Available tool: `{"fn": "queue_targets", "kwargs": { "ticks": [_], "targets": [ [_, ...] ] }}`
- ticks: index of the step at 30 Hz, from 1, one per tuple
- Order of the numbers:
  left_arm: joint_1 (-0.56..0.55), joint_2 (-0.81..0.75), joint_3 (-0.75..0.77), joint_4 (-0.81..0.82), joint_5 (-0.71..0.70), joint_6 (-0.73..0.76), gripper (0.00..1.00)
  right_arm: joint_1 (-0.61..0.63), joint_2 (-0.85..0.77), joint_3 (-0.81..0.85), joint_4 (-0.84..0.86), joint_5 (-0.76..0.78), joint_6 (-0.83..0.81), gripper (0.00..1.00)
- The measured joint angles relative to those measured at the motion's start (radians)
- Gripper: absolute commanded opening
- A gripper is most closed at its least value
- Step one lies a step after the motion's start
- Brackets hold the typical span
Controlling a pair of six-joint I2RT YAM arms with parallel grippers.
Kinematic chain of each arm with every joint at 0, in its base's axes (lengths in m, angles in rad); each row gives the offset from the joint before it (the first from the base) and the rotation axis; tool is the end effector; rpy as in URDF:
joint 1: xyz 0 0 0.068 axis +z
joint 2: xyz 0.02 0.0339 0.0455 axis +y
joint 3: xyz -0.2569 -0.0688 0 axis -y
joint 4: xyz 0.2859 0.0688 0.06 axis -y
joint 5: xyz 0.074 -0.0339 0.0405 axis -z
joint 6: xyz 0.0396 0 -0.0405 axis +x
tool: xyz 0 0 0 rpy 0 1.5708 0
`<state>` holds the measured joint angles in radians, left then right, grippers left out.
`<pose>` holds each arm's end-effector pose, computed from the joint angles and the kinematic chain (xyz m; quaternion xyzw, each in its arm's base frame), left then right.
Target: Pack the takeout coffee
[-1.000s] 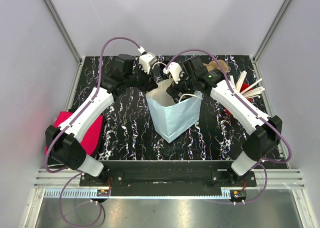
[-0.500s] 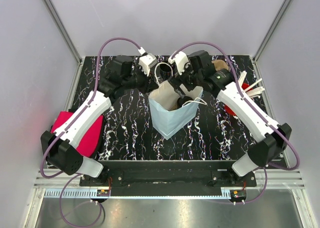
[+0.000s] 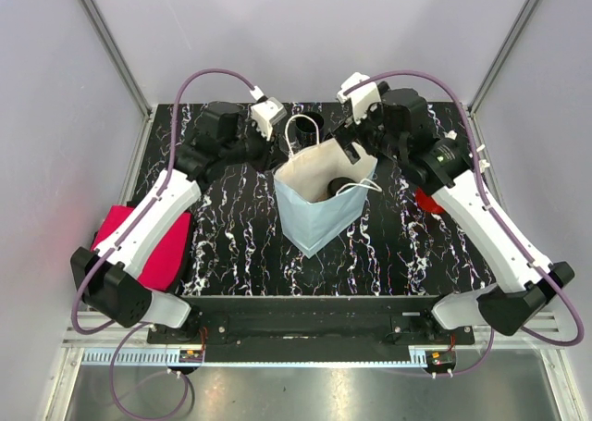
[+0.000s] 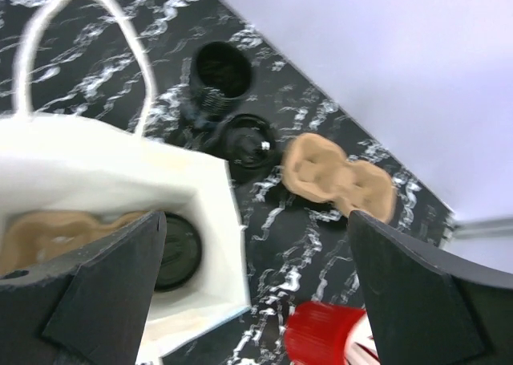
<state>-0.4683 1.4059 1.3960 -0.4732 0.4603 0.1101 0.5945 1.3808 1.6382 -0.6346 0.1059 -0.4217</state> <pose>0.3144 -0.1788 0.3732 0.3507 0.7649 -0.2818 0.4610 0.2824 0.1859 0.4548 -0.3759 0.7361 0.0048 0.5629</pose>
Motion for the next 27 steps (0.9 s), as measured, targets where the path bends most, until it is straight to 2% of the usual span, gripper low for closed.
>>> {"fn": "queue_targets", "kwargs": {
  "ticks": [5,11,15,17,22,25,27],
  "targets": [
    [0.029,-0.026,0.0,-0.008,-0.007,0.013,0.27,-0.039,-0.016,-0.038,0.069,0.121,-0.001,1.0],
    [0.048,-0.032,0.0,-0.011,-0.011,0.023,0.39,-0.139,-0.016,-0.09,0.114,0.225,0.003,0.94],
    [0.049,-0.032,0.0,-0.011,-0.011,0.025,0.51,-0.212,-0.016,-0.127,0.137,0.265,0.012,0.9],
    [0.05,-0.033,0.0,-0.011,-0.011,0.026,0.6,-0.247,-0.015,-0.146,0.141,0.28,0.016,0.88],
    [0.052,-0.038,0.0,-0.016,-0.006,0.031,0.76,-0.319,-0.003,-0.175,0.145,0.299,0.03,0.74],
    [0.053,-0.045,0.0,-0.031,0.008,0.036,0.8,-0.361,0.014,-0.185,0.153,0.305,0.037,0.69],
    [0.055,-0.05,0.0,-0.039,0.023,0.039,0.84,-0.384,0.024,-0.198,0.157,0.304,0.041,0.69]
  ]
}}
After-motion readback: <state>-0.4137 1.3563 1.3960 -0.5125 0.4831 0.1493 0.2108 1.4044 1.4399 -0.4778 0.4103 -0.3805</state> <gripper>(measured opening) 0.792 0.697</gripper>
